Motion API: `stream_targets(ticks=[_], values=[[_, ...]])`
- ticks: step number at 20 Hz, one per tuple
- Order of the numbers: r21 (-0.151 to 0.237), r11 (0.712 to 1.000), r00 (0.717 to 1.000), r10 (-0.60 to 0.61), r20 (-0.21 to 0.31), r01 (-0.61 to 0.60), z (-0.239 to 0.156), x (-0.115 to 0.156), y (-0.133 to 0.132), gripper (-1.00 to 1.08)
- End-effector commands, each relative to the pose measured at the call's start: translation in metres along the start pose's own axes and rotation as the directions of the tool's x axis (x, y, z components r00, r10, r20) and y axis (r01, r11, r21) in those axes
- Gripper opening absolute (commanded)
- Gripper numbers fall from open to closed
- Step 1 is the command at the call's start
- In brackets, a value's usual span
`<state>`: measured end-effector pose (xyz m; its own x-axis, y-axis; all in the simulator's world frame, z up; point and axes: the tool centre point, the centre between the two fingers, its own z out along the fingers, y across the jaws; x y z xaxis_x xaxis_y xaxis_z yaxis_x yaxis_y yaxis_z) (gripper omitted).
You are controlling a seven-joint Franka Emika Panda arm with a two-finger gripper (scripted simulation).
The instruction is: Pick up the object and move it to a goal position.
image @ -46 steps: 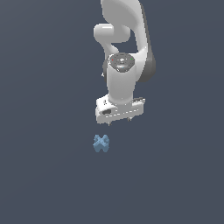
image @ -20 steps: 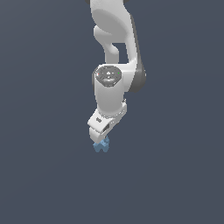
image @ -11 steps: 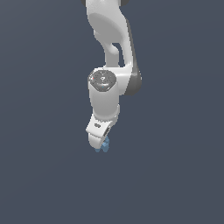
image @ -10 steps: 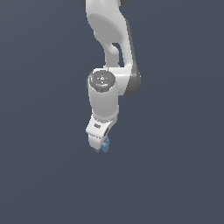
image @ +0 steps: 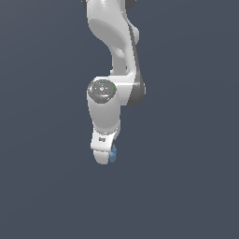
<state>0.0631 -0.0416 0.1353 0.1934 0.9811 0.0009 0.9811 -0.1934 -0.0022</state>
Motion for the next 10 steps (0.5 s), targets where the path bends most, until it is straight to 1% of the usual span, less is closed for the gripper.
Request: stream_targets(ticks=[1, 5, 10], values=[[-0.001, 0.999, 0.999, -0.048, 0.000, 0.048, 0.0014, -0.0031, 0.0026, 1.00], [-0.001, 0.995, 0.995, -0.102, 0.001, 0.102, 0.0031, -0.0070, 0.0056, 1.00], [-0.002, 0.990, 0.990, -0.142, 0.001, 0.142, 0.0043, -0.0099, 0.0078, 1.00]])
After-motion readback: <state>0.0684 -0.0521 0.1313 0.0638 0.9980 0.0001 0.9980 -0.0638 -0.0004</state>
